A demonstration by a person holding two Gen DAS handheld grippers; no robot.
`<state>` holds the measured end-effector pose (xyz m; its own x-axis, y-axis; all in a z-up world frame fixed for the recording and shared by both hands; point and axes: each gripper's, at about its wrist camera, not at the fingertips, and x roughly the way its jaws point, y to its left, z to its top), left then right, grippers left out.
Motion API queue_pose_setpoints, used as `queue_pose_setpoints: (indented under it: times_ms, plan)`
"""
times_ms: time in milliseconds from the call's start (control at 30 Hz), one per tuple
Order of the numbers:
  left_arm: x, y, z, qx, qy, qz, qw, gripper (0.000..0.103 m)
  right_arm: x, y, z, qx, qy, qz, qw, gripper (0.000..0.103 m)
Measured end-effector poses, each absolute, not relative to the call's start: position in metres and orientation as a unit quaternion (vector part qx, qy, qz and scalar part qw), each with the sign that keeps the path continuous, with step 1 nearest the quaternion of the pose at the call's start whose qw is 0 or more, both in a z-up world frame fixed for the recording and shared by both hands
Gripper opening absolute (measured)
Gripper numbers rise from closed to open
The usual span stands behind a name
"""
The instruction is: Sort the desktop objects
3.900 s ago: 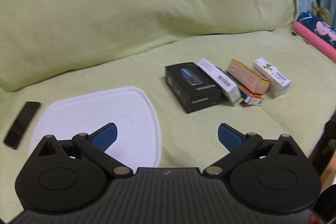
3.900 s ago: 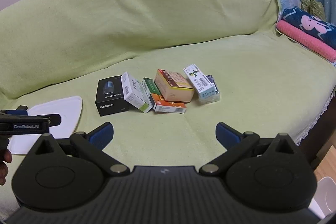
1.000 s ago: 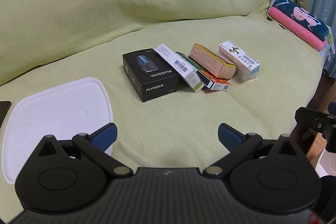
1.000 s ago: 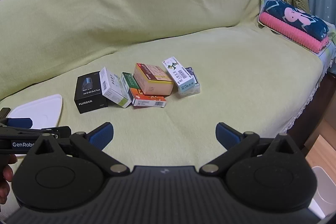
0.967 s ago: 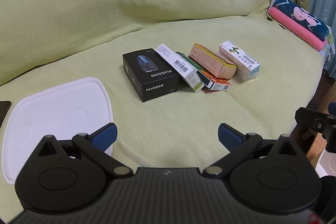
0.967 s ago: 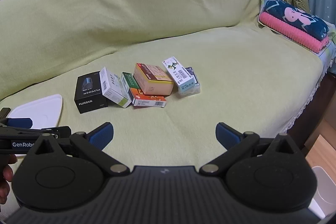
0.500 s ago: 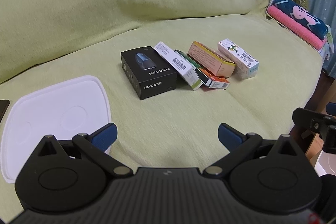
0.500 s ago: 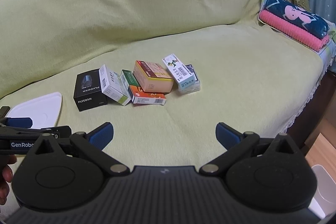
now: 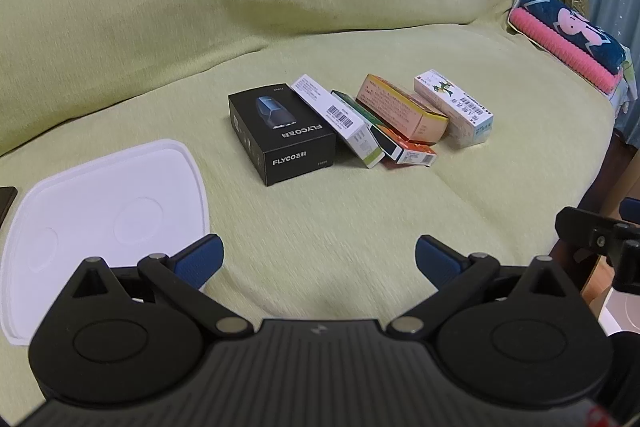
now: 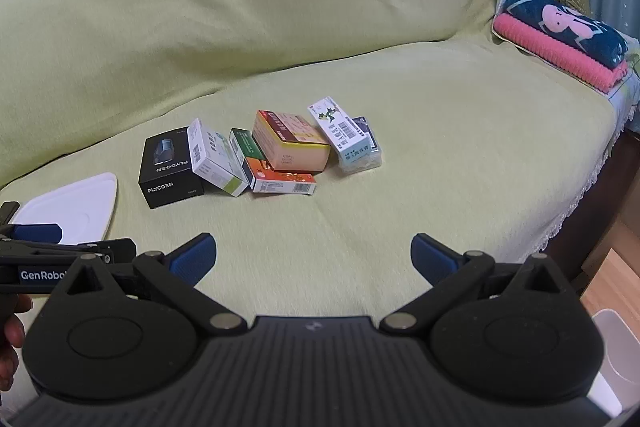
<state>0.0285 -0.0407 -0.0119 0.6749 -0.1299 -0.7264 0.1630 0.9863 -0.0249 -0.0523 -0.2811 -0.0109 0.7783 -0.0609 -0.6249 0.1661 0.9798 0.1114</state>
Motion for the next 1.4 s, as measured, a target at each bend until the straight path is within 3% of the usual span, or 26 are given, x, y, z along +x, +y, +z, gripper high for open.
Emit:
queue_pose_setpoints:
  times_ms: [1400]
  plan:
    - [0.036, -0.036, -0.023, 0.016, 0.406, -0.075, 0.911, 0.103, -0.036, -0.274, -0.023, 0.045, 0.344, -0.061, 0.936, 0.103]
